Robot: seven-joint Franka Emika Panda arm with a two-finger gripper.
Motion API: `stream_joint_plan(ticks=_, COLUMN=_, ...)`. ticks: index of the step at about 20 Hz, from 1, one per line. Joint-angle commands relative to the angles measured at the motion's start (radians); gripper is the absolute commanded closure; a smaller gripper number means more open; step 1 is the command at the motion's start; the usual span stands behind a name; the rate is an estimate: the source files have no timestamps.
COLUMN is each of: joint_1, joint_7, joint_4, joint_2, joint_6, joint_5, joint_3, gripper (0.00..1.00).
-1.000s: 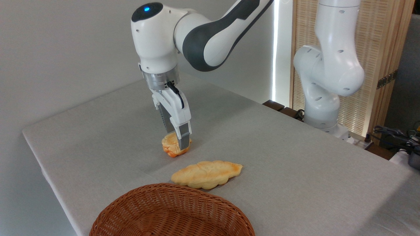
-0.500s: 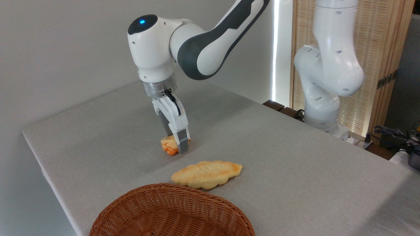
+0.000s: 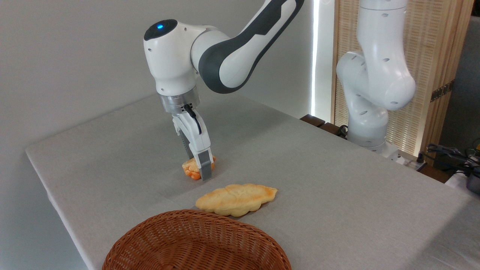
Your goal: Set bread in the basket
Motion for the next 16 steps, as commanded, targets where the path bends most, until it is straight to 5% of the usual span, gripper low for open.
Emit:
stream_joint_plan(ticks=1, joint_1=-0.004, joint_7=-0.005, joint_4=0.000, joint_2=0.002, joint_6=0.021, joint_5=0.024, joint_3=0.008, gripper=0.57)
stream_joint_plan(ticks=11, joint_1=0.003, joint_7=-0.029, joint_4=0.049, joint_2=-0.014, joint_6=0.013, joint_5=0.021, joint_3=0.020, gripper=0.57)
stream_joint_plan(ticks=16, joint_1=0.009, joint_7=-0.046, joint_4=0.130, joint_2=-0.031, joint_6=-0.002, joint_5=0.021, joint_3=0.092, gripper=0.56)
